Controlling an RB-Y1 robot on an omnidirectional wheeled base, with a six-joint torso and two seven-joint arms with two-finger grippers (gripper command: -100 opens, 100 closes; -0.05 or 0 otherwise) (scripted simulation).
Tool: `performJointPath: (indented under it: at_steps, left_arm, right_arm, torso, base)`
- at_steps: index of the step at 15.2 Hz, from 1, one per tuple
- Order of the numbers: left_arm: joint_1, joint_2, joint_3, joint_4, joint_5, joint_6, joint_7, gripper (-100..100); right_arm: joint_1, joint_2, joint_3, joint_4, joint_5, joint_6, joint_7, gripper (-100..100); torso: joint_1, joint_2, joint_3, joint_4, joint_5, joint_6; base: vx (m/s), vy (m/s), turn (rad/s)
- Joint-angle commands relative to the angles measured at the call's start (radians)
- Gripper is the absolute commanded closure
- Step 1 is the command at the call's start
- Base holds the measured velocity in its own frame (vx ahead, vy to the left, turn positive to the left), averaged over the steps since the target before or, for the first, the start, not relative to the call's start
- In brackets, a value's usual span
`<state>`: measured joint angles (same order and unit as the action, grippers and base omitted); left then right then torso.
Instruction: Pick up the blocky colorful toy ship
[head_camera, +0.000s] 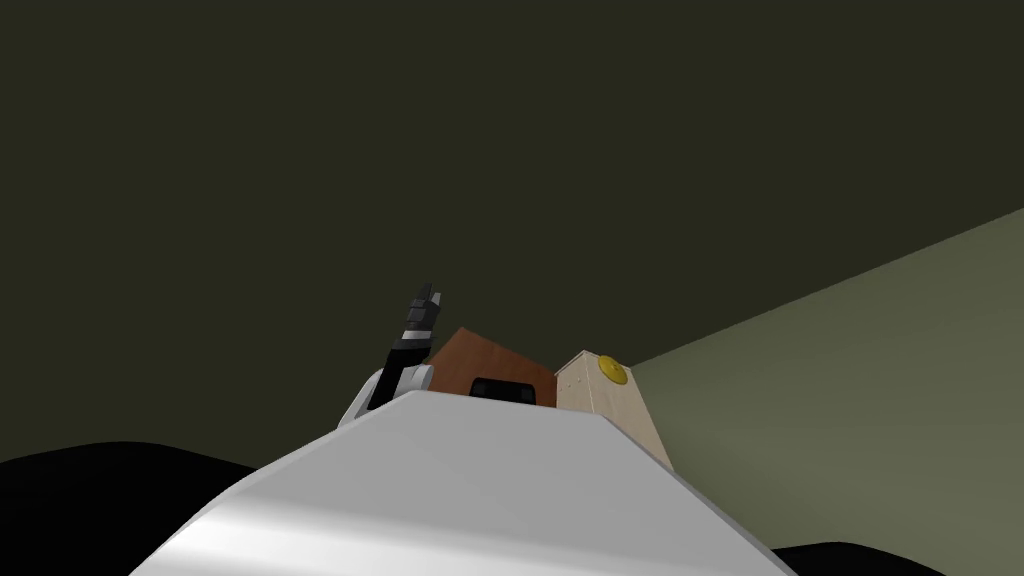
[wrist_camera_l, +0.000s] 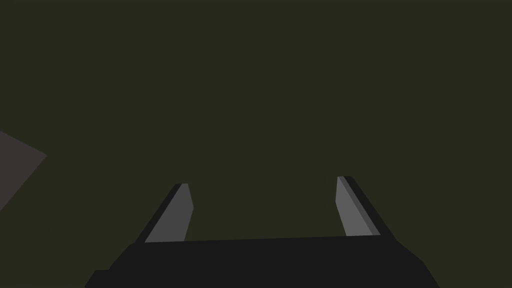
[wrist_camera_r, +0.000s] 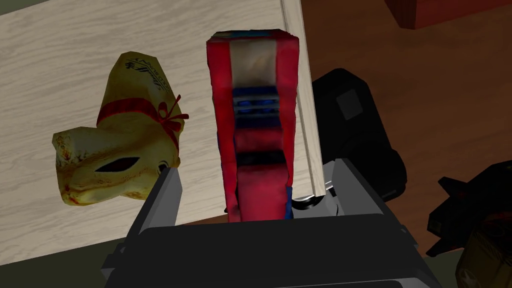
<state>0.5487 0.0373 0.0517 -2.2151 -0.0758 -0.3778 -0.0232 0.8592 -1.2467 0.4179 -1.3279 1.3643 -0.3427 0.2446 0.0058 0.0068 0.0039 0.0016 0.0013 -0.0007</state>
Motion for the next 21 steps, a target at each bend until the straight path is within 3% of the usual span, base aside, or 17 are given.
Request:
performJointPath:
  at_steps: [1, 3, 4, 7, 8, 11, 13, 16, 17, 20, 21]
  left_arm:
    - [0.0, 0.0, 0.0, 0.0, 0.0, 0.0, 0.0, 0]
    - [0.0, 0.0, 0.0, 0.0, 0.0, 0.0, 0.0, 0]
    - [0.0, 0.0, 0.0, 0.0, 0.0, 0.0, 0.0, 0]
    - [0.0, 0.0, 0.0, 0.0, 0.0, 0.0, 0.0, 0]
    - [0.0, 0.0, 0.0, 0.0, 0.0, 0.0, 0.0, 0]
    - [0.0, 0.0, 0.0, 0.0, 0.0, 0.0, 0.0, 0]
    - [0.0, 0.0, 0.0, 0.0, 0.0, 0.0, 0.0, 0]
    - [0.0, 0.0, 0.0, 0.0, 0.0, 0.0, 0.0, 0]
    - [0.0, 0.0, 0.0, 0.0, 0.0, 0.0, 0.0, 0]
    - [0.0, 0.0, 0.0, 0.0, 0.0, 0.0, 0.0, 0]
    - [0.0, 0.0, 0.0, 0.0, 0.0, 0.0, 0.0, 0]
  right_arm:
    - [-0.01, 0.009, 0.002, 0.046, -0.05, -0.014, 0.05, -100]
    - [-0.01, 0.009, 0.002, 0.046, -0.076, -0.014, 0.052, -100]
    - [-0.035, 0.028, 0.016, 0.092, -0.11, -0.039, 0.097, -100]
    - [-0.035, 0.028, 0.016, 0.117, -0.165, -0.039, 0.121, -100]
    - [-0.06, 0.047, 0.03, 0.156, -0.192, -0.064, 0.158, -100]
    - [-0.06, 0.047, 0.03, 0.189, -0.255, -0.064, 0.19, -100]
    - [-0.085, 0.066, 0.044, 0.252, -0.3, -0.088, 0.246, -100]
    - [-0.085, 0.066, 0.044, 0.26, -0.344, -0.088, 0.259, -100]
    - [-0.11, 0.085, 0.058, 0.308, -0.381, -0.113, 0.305, -100]
    - [-0.11, 0.085, 0.058, 0.331, -0.434, -0.113, 0.328, -100]
    - [-0.135, 0.104, 0.072, 0.376, -0.463, -0.138, 0.369, -100]
  torso:
    - [0.0, 0.0, 0.0, 0.0, 0.0, 0.0]
    - [-0.001, -0.001, -0.001, 0.0, 0.0, 0.002]
    - [-0.002, -0.002, -0.001, 0.0, 0.0, 0.002]
    - [-0.001, 0.0, 0.0, 0.0, 0.0, 0.001]
    - [-0.002, -0.001, -0.001, 0.0, 0.0, 0.002]
    - [0.0, 0.0, 0.0, 0.0, 0.0, 0.001]
    - [-0.001, -0.001, 0.0, 0.0, 0.0, 0.0]
    - [-0.002, -0.001, 0.0, 0.0, 0.0, 0.002]
    - [-0.002, -0.002, -0.001, 0.0, 0.0, 0.002]
    - [-0.001, -0.001, 0.0, 0.0, 0.0, 0.001]
    - [-0.002, -0.001, -0.001, 0.0, 0.0, 0.002]
  base:
    - [-0.06, 0.033, 0.126]
    - [-0.025, 0.015, -0.039]
    - [-0.055, 0.036, 0.269]
    - [-0.062, 0.029, 0.125]
    - [-0.065, 0.044, 0.191]
    - [-0.06, 0.043, 0.133]
    - [-0.071, 0.038, 0.251]
    - [-0.035, 0.026, 0.018]
    - [-0.05, 0.049, 0.2]
    - [-0.055, 0.044, 0.147]
    - [-0.063, 0.04, 0.197]
